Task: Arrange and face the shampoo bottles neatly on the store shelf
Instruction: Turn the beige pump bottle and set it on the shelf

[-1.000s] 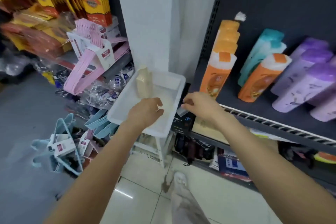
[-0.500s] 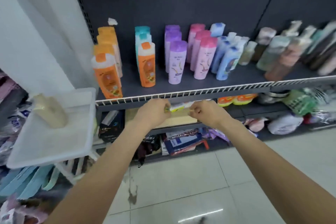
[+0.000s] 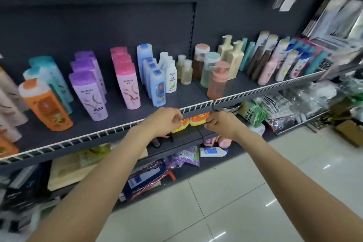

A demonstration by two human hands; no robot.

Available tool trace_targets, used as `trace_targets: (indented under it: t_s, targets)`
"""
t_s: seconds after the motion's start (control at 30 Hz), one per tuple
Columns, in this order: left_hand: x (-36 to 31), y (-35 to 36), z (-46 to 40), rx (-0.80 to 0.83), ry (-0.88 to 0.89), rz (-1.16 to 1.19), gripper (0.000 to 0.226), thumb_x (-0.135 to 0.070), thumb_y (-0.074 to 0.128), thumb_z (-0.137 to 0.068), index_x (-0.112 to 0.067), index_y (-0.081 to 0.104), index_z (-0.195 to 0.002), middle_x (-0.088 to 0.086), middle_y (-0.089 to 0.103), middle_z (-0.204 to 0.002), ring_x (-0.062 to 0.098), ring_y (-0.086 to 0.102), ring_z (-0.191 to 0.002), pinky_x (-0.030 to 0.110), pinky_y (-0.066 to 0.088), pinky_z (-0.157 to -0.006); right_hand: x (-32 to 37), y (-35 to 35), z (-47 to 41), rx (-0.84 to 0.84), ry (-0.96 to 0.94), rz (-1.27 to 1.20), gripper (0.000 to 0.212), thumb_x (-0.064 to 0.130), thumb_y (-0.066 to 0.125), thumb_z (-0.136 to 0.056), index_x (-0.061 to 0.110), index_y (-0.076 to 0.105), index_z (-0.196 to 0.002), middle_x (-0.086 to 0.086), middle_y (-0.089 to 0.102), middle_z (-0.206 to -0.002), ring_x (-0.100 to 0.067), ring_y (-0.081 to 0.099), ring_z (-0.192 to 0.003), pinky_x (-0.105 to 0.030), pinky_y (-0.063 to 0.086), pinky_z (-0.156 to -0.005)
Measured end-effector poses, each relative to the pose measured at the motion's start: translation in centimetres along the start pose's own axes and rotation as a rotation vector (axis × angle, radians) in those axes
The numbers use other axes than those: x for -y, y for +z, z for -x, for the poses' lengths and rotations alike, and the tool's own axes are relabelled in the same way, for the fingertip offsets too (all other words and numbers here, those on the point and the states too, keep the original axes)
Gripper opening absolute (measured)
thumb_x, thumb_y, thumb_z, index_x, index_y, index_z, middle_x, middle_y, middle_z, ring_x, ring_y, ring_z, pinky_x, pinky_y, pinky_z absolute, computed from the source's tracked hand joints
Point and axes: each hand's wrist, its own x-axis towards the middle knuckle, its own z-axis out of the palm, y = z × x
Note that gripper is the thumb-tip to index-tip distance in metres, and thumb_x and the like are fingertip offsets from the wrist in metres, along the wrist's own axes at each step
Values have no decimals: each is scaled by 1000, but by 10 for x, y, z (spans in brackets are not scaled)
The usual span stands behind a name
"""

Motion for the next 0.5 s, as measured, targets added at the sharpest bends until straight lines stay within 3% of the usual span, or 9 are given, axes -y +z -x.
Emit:
trace_targets:
  t_s: [0.1, 0.27, 0.5]
  targets:
    - [-23, 0, -43, 1, 31, -6, 24, -31, 60, -88, -21, 62, -109, 1, 65, -110, 19, 58, -104, 40, 48, -92, -35, -24, -14, -45, 48, -45, 30, 32, 58, -89, 16, 64, -113, -10, 68, -110, -29, 60, -107, -37, 48, -90]
    - [-55, -3, -121, -36, 90, 25, 24, -27, 59, -90, -18, 62, -113, 2, 65, -113, 16, 59, -104, 38, 48, -94, -83, -64, -56, -129, 42, -48, 23, 24, 57, -89, 11, 66, -106, -12, 68, -106, -30, 59, -102, -35, 47, -85]
    - [-100, -19, -240, -49, 204, 19, 21, -24, 58, -90, -15, 62, -110, -1, 64, -107, 17, 59, -96, 33, 47, -92, -149, -124, -131, -200, 99, -123, 29, 30, 60, -89, 15, 64, -114, -6, 67, -110, -22, 60, -104, -30, 46, -89]
